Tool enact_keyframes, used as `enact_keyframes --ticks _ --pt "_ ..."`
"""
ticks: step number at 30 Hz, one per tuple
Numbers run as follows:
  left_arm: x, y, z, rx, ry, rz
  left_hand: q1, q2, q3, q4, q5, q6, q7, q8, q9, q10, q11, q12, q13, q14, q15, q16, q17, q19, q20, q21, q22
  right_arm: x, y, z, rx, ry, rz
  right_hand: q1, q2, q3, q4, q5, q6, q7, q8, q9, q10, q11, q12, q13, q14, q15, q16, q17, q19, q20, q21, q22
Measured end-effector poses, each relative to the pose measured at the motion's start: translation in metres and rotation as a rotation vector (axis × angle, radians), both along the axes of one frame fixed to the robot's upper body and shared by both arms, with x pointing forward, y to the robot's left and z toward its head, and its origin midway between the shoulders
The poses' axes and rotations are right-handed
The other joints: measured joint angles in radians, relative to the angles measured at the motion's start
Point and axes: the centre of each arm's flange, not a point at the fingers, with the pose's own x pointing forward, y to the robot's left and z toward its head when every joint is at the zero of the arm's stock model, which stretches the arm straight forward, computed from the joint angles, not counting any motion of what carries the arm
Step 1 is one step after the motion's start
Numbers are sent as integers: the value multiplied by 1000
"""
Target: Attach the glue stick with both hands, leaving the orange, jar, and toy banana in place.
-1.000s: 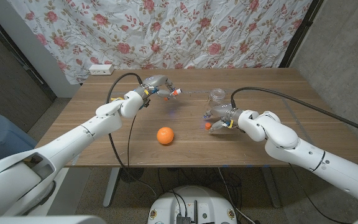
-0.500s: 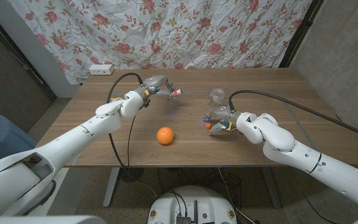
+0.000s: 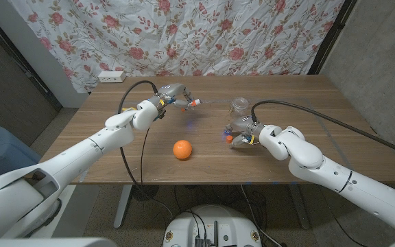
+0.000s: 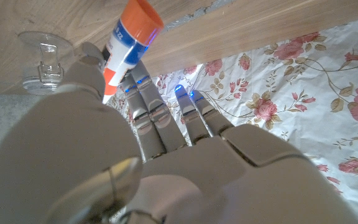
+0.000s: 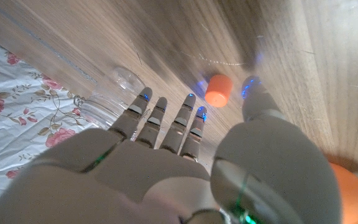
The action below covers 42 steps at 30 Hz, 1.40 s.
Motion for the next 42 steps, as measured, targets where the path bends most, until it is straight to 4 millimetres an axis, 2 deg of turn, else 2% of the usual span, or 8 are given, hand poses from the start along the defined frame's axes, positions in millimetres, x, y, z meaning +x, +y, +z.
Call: enact_keyframes --ticks 2,7,10,22,27,31,38,42 --pt "0 0 -1 -1 1 0 0 0 0 0 0 0 0 0 0 0 0 0 0 0 0 0 0 0 0 0 0 0 1 0 -1 -11 5 8 -7 0 0 1 19 -2 6 1 19 -1 0 0 15 -2 2 -1 4 -3 0 0" --pt "0 0 -2 -3 3 -1 -1 1 0 0 0 0 0 0 0 0 0 1 -1 0 0 0 0 0 0 0 0 0 1 0 -1 -24 10 17 2 -3 3 13 51 -2 18 1 53 -2 0 -4 39 -3 8 -3 18 -11 0 0" --pt "-1 0 -2 -3 3 -2 -1 1 0 0 0 0 0 0 0 0 0 1 -1 0 0 0 0 0 0 0 0 1 2 1 -2 -33 13 33 -14 -8 8 19 73 -1 24 1 77 -2 0 -5 50 0 16 -3 18 -11 0 0" --pt "-1 1 -2 -4 4 -3 -4 4 -2 -2 1 0 0 -3 0 -7 -4 1 0 0 0 0 0 0 0 0 0 1 4 3 -7 -59 31 53 -6 -27 9 33 151 -3 51 1 145 -5 0 -14 94 -2 23 -7 43 -21 0 0" --pt "-1 1 -2 -3 3 -4 -5 5 -1 -1 1 0 0 -7 0 -8 -3 1 0 0 0 0 0 0 0 0 0 2 4 4 -11 -65 36 54 -6 -28 11 40 167 -4 51 1 166 -5 0 -14 108 -2 28 -7 48 -27 0 0" --pt "-1 1 -2 -3 3 -3 -5 5 -1 -1 1 0 0 -7 0 -9 -2 1 0 0 0 0 0 0 0 0 0 3 5 5 -16 -72 42 85 2 -32 7 44 194 -2 61 1 188 -6 -7 -14 121 -3 28 -7 56 -34 0 0" --pt "-1 1 -2 -3 3 -3 -7 7 -1 -1 1 0 0 -7 1 -9 -2 4 0 0 0 0 0 0 0 0 0 4 5 4 -23 -76 48 106 22 -39 8 48 232 -4 69 1 236 -8 -7 -14 146 -1 40 -6 62 -41 0 0" --pt "-1 2 -3 -4 4 -3 -7 7 -1 -1 1 0 0 -8 1 -9 -2 4 0 0 0 0 0 0 0 0 0 5 5 3 -26 -79 50 124 17 -44 11 48 252 -3 71 1 256 -9 -7 -14 157 -3 44 -5 68 -46 0 0"
